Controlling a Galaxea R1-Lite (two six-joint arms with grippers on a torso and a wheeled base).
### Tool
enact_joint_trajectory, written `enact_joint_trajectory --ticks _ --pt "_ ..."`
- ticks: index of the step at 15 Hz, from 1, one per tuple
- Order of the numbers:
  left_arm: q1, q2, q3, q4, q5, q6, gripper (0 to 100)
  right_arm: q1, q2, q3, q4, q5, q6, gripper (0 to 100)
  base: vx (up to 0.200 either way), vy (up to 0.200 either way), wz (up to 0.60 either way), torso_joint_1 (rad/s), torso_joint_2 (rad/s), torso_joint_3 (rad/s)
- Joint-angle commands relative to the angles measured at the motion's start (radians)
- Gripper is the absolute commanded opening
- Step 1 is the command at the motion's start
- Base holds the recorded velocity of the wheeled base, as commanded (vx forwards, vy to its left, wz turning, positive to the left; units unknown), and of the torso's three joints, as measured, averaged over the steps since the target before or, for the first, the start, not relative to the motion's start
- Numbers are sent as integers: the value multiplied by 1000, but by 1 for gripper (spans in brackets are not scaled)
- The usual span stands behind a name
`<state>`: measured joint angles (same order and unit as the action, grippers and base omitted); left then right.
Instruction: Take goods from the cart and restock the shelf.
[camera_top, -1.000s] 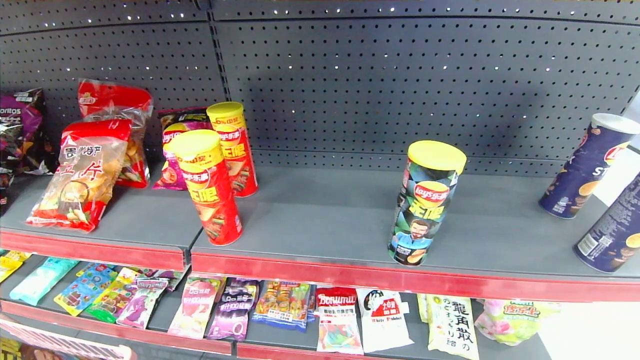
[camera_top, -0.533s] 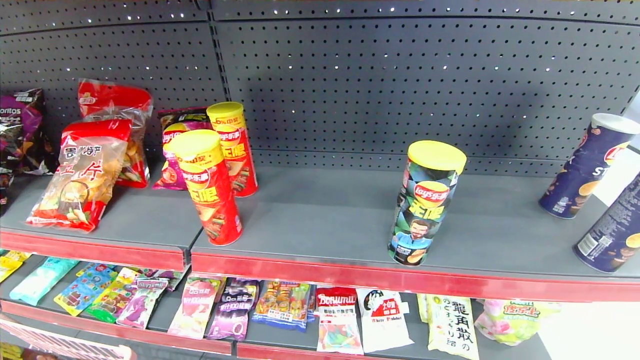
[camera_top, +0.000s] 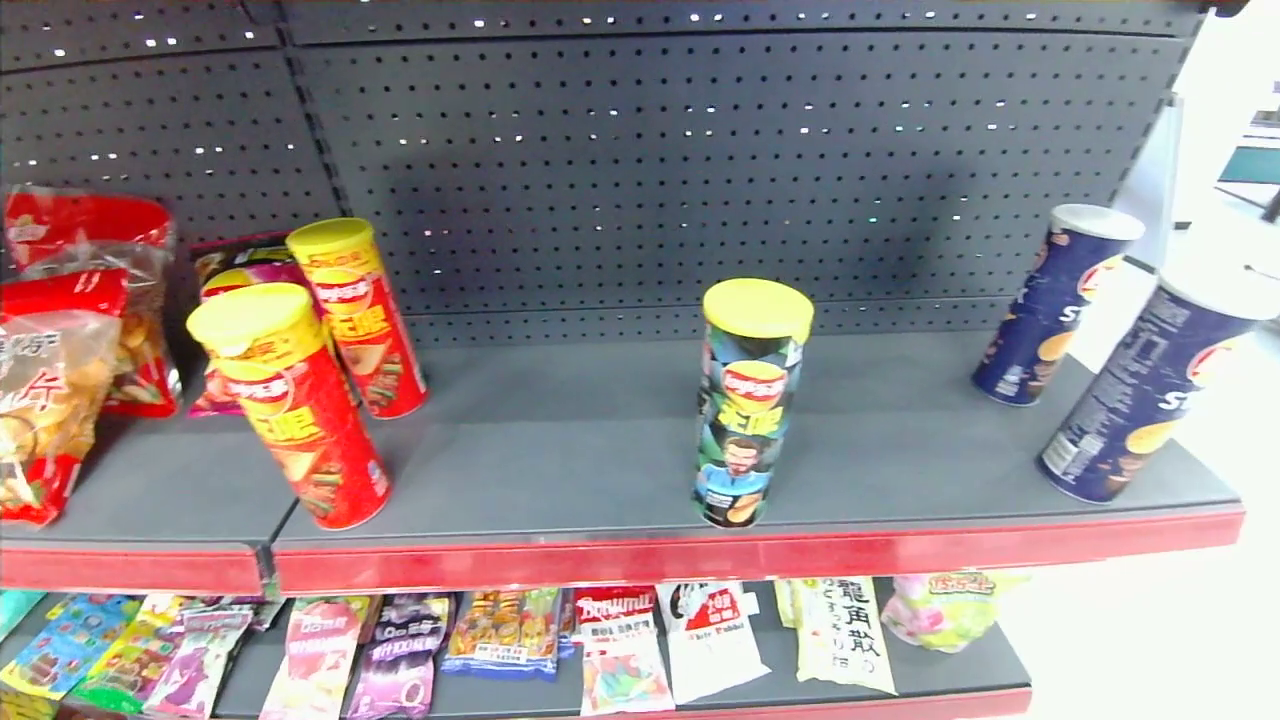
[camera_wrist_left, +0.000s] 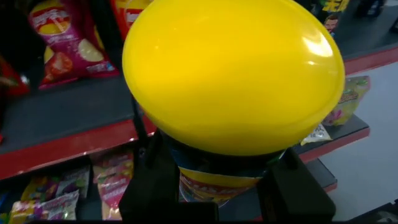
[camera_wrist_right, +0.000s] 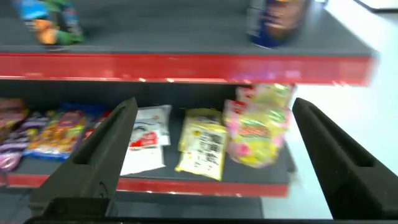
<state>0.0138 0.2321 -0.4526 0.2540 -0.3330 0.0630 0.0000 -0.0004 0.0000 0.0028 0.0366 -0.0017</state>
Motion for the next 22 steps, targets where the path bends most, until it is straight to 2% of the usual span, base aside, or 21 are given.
enact_joint_trajectory --ticks 1,3,12,22 --pt "0 4 0 1 0 0 0 0 2 0 0 0 0 100 0 0 -600 -2 7 -2" --pt "0 9 0 1 -1 0 0 0 2 0 0 0 -1 100 0 0 0 0 0 0" --pt "0 85 -17 -42 -164 0 0 0 2 0 0 0 3 100 0 0 0 0 0 0" --pt "0 76 -28 -45 -167 -3 0 0 2 0 0 0 3 100 0 0 0 0 0 0"
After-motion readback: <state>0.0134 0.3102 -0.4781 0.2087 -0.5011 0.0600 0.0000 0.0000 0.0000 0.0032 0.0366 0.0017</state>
